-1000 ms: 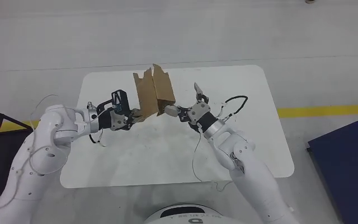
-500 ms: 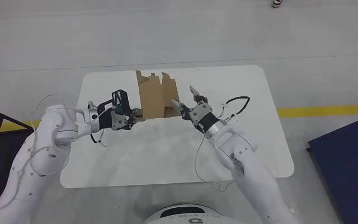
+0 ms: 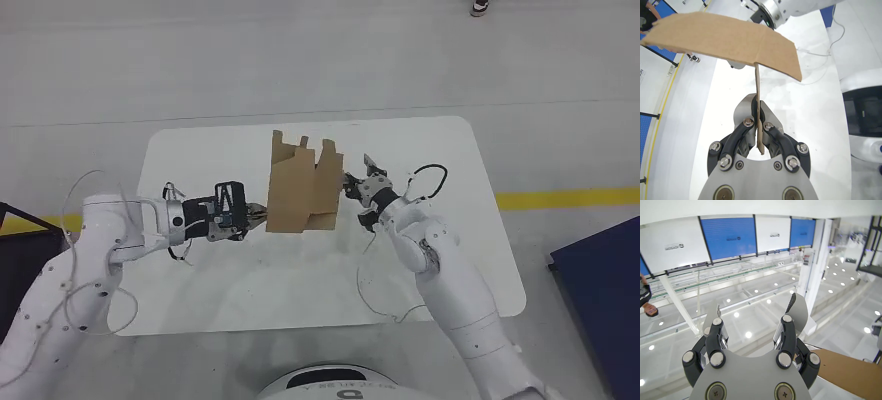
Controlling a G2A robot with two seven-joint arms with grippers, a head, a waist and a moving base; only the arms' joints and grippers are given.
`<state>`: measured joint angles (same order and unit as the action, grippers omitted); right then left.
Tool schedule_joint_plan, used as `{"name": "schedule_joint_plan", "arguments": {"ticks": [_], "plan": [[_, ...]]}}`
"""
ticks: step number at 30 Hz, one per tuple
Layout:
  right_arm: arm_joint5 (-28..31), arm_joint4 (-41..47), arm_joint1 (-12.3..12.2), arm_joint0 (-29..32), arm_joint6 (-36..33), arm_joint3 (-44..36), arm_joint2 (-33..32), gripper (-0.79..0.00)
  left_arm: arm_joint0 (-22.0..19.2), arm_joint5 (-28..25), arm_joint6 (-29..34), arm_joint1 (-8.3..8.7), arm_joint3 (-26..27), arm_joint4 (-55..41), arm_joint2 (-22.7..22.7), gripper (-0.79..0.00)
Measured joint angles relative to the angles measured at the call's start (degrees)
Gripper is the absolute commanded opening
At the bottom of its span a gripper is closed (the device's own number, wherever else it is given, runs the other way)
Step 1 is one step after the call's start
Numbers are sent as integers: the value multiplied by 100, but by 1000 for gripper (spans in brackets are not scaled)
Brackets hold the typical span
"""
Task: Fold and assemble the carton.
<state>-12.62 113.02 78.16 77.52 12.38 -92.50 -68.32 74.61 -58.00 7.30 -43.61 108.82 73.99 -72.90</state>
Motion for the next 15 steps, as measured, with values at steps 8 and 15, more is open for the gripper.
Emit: {"name": "schedule_joint_plan", "arguments": {"ticks": [8,15], "plan": [[-1181,854,-2,-16,-741,110,-115,-129,-250,0,-1167,192,-488,445,156,-785],[-1084,404,-7,114,-1139,-278,-81,-102,-372,164,-969,109,-1179,-900,321,-785]]}}
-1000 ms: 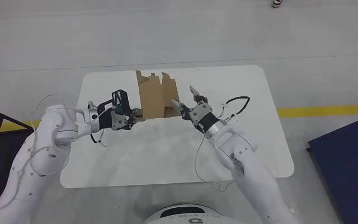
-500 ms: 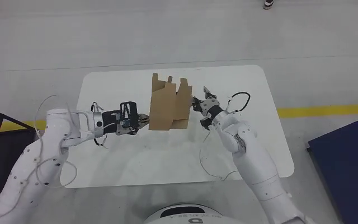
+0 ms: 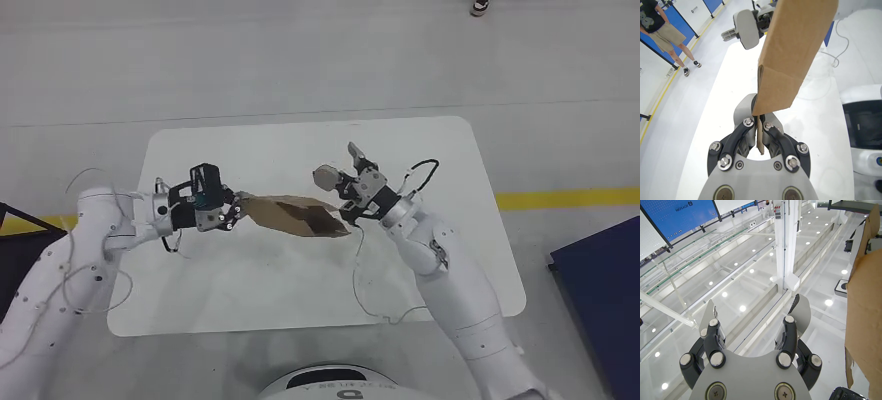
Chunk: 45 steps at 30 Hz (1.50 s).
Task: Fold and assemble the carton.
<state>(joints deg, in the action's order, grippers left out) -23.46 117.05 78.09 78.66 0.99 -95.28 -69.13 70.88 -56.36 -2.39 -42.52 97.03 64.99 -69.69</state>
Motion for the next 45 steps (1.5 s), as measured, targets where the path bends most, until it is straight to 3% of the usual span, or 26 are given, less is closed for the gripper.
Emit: {"name": "schedule_joint_plan", "arguments": {"ticks": [2,9,12,23,30,38,45], "plan": [[252,-194,10,17,42,-144,45,-74,7,168,94,-40,-133,-471,93,-785],[1429,-1029,80,74,164,-602,344,-86,-118,670,644,-197,-558,-3265,530,-785],[1596,-1263,93,121,171,-817,436,-83,-262,676,791,-235,-670,-3623,571,-785],[2002,-1971,125,167,328,-1125,548,-114,-591,404,296,-422,-951,-2435,726,-785],[2868,-3160,150,391,703,-1330,704,-117,-636,704,-176,-491,-1058,-1581,607,-785],[2802,-3538,174,449,738,-1453,804,-117,-662,684,-441,-551,-1120,-786,648,-785],[2837,-3875,255,390,1038,-1475,1225,-126,-716,1002,-507,-631,-1180,-431,730,-785]]}}
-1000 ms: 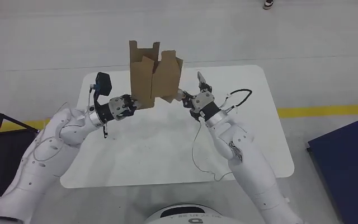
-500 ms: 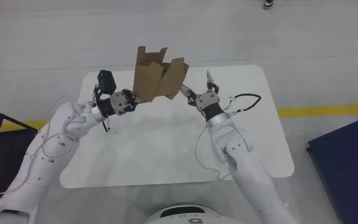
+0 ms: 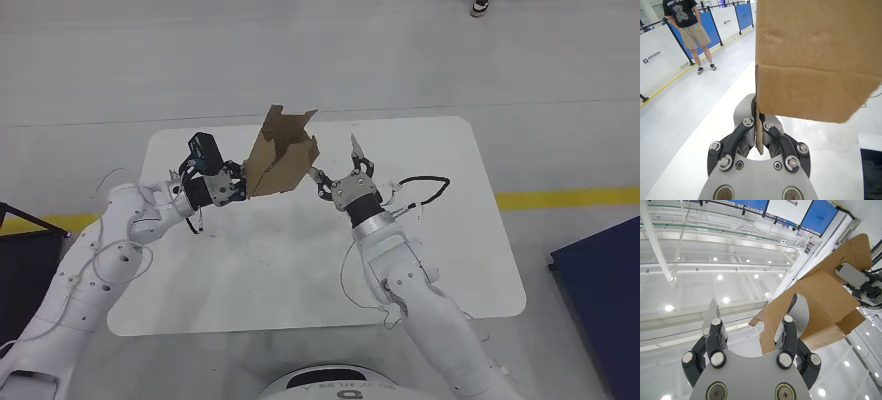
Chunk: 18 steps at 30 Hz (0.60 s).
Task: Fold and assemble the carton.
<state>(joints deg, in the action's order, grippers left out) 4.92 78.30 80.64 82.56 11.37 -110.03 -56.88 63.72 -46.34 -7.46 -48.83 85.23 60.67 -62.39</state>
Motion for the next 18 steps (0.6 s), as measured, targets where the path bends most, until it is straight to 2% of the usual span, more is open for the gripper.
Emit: {"name": "schedule_joint_plan", "arguments": {"ticks": [5,11,15,16,17,18], "plan": [[-17,-35,50,-89,55,81,141,-135,-29,171,-11,-49,-48,135,45,-785],[12,96,65,-37,-29,78,-52,-151,-29,153,-48,-80,-101,242,25,-785],[-73,-176,64,-12,-29,87,-61,-105,-4,106,-102,-95,-126,229,-18,-785],[-56,-198,64,4,-28,84,-83,-71,1,87,-116,-95,-146,204,-44,-785],[-37,-207,63,25,-35,76,-120,0,8,70,-125,-94,-175,174,-76,-785],[-27,-211,59,62,-53,62,-182,0,22,51,-133,-91,-219,121,-123,-785]]}}
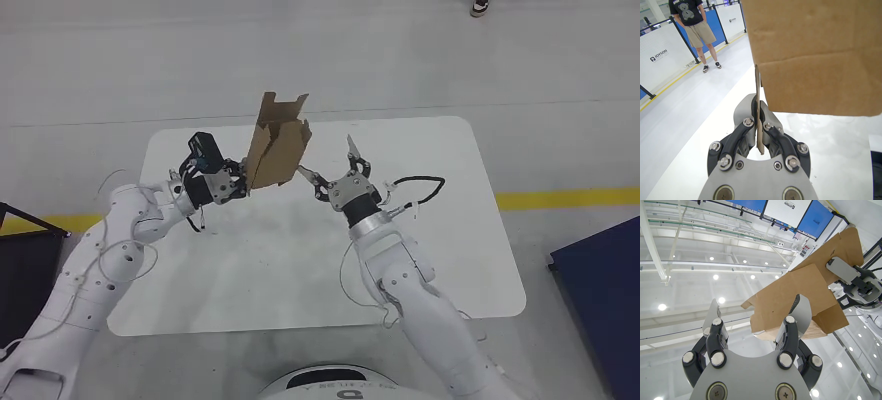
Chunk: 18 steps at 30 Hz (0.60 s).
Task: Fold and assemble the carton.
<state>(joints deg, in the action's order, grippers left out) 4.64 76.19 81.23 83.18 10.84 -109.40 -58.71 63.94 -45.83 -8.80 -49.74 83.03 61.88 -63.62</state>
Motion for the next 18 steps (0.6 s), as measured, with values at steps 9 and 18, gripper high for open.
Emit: {"name": "schedule_joint_plan", "arguments": {"ticks": [9,18], "plan": [[-24,6,-7,41,-14,-14,-63,0,10,-8,-5,2,-29,-32,-25,-785],[-612,-1755,-134,18,402,-71,-81,0,73,85,57,-12,-39,-124,-63,-785]]}}
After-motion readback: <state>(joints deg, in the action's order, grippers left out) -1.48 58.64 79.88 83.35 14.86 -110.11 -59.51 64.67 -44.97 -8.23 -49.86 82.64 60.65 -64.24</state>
